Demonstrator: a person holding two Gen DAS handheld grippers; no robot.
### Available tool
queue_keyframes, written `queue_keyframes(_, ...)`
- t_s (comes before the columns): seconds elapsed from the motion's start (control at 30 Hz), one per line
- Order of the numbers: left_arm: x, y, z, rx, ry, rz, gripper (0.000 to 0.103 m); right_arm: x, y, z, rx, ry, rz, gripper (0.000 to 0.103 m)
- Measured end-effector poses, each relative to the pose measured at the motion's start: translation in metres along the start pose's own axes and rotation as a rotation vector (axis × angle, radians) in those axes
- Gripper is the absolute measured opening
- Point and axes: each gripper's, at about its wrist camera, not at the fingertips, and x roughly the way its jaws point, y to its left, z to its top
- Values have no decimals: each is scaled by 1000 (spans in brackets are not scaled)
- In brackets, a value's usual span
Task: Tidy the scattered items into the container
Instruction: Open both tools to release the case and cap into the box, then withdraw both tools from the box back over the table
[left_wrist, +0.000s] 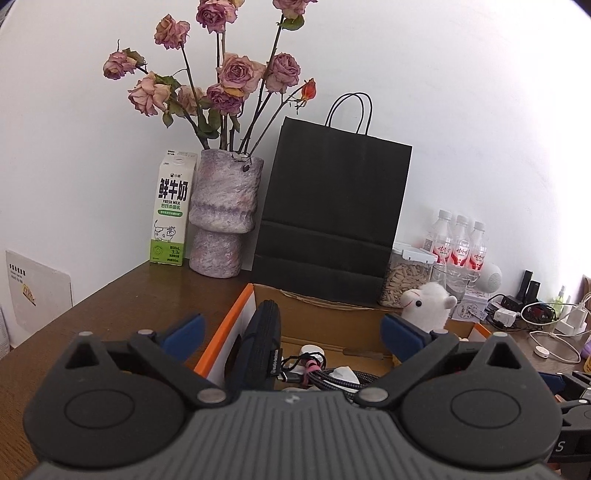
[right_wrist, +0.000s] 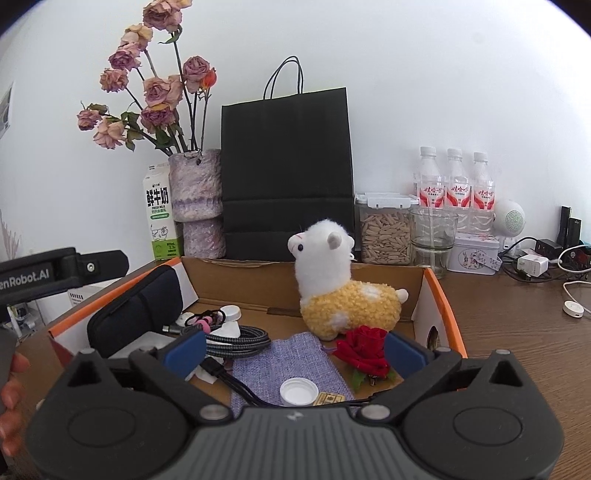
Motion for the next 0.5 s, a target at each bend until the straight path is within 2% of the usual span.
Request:
queue_keyframes(0.23, -4, 2, -2, -22, -8, 6, 103, -14, 11, -3, -29, -37, 8, 103)
queue_keyframes(0.5, -14, 0, -11, -2, -13, 17, 103, -39, 28, -17, -81, -74, -15, 103)
